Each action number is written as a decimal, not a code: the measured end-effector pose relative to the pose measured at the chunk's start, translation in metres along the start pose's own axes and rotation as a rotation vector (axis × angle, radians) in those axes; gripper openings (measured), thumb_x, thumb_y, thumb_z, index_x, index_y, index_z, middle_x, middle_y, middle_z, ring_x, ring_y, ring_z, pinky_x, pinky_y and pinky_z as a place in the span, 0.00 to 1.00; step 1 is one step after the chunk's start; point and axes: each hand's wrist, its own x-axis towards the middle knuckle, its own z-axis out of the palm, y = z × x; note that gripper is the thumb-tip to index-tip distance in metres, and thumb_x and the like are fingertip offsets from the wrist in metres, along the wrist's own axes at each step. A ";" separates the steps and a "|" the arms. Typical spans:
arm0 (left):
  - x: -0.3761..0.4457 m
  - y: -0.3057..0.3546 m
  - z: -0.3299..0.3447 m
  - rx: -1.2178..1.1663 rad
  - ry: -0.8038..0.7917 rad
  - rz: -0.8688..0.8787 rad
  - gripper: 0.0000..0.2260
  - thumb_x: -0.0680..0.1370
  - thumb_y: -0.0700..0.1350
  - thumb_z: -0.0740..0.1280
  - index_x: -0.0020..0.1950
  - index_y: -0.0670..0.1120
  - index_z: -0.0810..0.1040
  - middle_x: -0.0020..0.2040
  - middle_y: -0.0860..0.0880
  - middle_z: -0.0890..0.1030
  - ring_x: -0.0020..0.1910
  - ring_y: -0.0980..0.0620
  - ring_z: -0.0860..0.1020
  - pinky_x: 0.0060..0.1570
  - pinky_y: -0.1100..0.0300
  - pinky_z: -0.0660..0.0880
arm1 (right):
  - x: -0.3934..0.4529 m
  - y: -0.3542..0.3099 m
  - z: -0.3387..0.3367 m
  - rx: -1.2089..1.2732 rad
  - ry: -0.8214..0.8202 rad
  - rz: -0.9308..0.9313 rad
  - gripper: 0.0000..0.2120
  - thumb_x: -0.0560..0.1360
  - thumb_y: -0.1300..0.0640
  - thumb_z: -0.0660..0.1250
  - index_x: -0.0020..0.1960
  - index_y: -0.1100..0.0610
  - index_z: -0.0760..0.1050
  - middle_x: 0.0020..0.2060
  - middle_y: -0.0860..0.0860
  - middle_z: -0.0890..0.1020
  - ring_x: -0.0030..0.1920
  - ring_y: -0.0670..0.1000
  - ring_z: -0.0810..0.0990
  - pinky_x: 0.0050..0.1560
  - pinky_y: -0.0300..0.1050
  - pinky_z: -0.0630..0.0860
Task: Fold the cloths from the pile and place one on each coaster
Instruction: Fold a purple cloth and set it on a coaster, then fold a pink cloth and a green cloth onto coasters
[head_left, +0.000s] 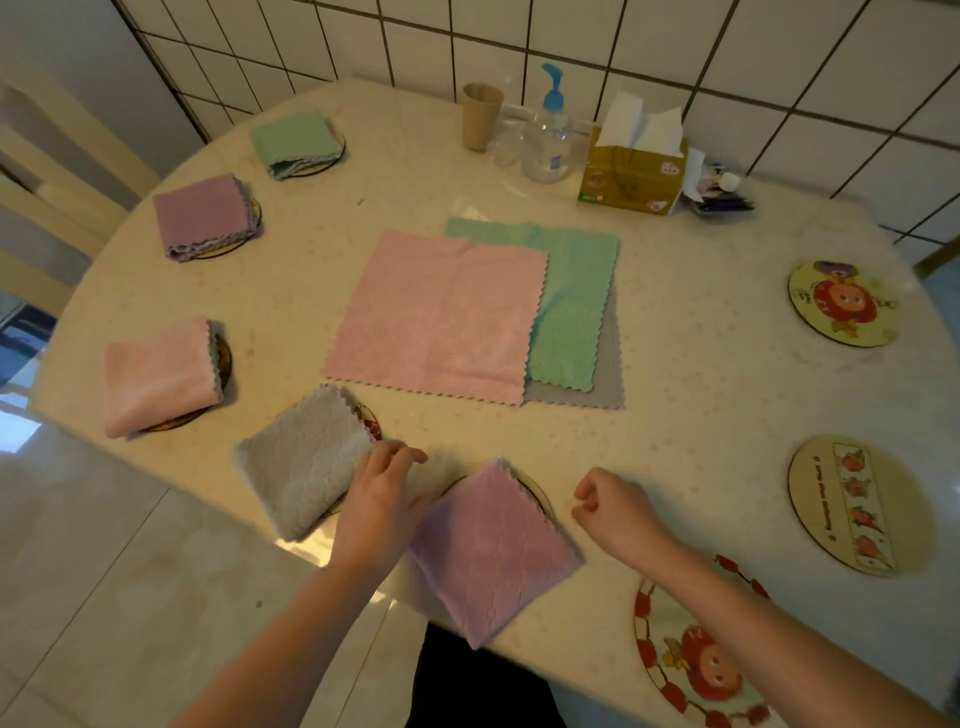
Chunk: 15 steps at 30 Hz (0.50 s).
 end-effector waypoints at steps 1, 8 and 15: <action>0.013 0.000 -0.003 -0.009 -0.018 0.041 0.17 0.71 0.43 0.73 0.58 0.47 0.77 0.57 0.50 0.73 0.56 0.50 0.72 0.51 0.58 0.72 | 0.010 -0.007 -0.007 -0.034 0.043 -0.037 0.06 0.74 0.58 0.66 0.50 0.55 0.74 0.44 0.49 0.78 0.47 0.50 0.78 0.48 0.44 0.76; 0.106 -0.013 -0.006 0.129 -0.133 0.241 0.20 0.70 0.39 0.71 0.62 0.44 0.76 0.59 0.47 0.76 0.60 0.43 0.71 0.58 0.49 0.73 | 0.081 -0.071 -0.020 -0.330 0.134 -0.489 0.09 0.76 0.59 0.62 0.56 0.56 0.71 0.56 0.51 0.71 0.55 0.53 0.70 0.49 0.49 0.72; 0.146 -0.035 -0.007 0.224 -0.294 0.311 0.23 0.72 0.46 0.68 0.67 0.51 0.73 0.67 0.51 0.72 0.63 0.44 0.69 0.59 0.50 0.73 | 0.119 -0.079 -0.018 -0.652 0.118 -0.611 0.13 0.70 0.62 0.68 0.52 0.56 0.70 0.52 0.52 0.71 0.50 0.54 0.72 0.35 0.50 0.75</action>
